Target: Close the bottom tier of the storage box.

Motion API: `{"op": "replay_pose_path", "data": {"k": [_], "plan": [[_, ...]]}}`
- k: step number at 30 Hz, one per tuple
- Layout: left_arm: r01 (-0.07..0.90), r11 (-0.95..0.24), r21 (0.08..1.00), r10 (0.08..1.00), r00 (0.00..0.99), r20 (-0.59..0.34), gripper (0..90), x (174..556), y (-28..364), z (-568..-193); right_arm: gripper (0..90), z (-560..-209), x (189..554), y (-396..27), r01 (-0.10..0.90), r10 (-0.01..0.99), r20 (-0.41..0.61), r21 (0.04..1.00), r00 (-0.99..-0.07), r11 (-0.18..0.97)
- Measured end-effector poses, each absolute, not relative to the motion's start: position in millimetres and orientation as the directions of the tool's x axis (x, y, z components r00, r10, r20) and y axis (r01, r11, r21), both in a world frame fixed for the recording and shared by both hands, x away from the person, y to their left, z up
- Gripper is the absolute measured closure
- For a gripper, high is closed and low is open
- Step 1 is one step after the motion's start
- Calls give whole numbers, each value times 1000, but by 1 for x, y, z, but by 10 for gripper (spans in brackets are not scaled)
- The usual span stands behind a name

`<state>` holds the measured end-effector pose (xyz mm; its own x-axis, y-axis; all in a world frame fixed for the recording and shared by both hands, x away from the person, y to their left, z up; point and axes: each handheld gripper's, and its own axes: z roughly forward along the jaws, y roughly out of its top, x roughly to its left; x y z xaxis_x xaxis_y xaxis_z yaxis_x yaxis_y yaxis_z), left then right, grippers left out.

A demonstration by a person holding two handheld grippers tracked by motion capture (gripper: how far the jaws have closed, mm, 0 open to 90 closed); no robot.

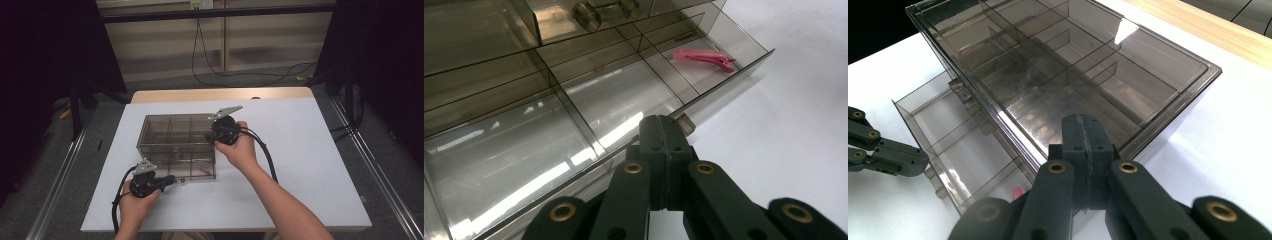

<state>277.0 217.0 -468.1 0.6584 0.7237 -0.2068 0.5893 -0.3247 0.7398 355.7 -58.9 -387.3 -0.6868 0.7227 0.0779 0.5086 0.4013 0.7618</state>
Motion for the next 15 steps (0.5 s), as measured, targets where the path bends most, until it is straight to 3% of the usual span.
{"op": "replay_pose_path", "data": {"k": [15], "plan": [[585, -315, 747, 728, 654, -205, 900, 280, 214, -468, 900, -387, 356, -58, 511, 724, 81, 762, -685, 398]]}}
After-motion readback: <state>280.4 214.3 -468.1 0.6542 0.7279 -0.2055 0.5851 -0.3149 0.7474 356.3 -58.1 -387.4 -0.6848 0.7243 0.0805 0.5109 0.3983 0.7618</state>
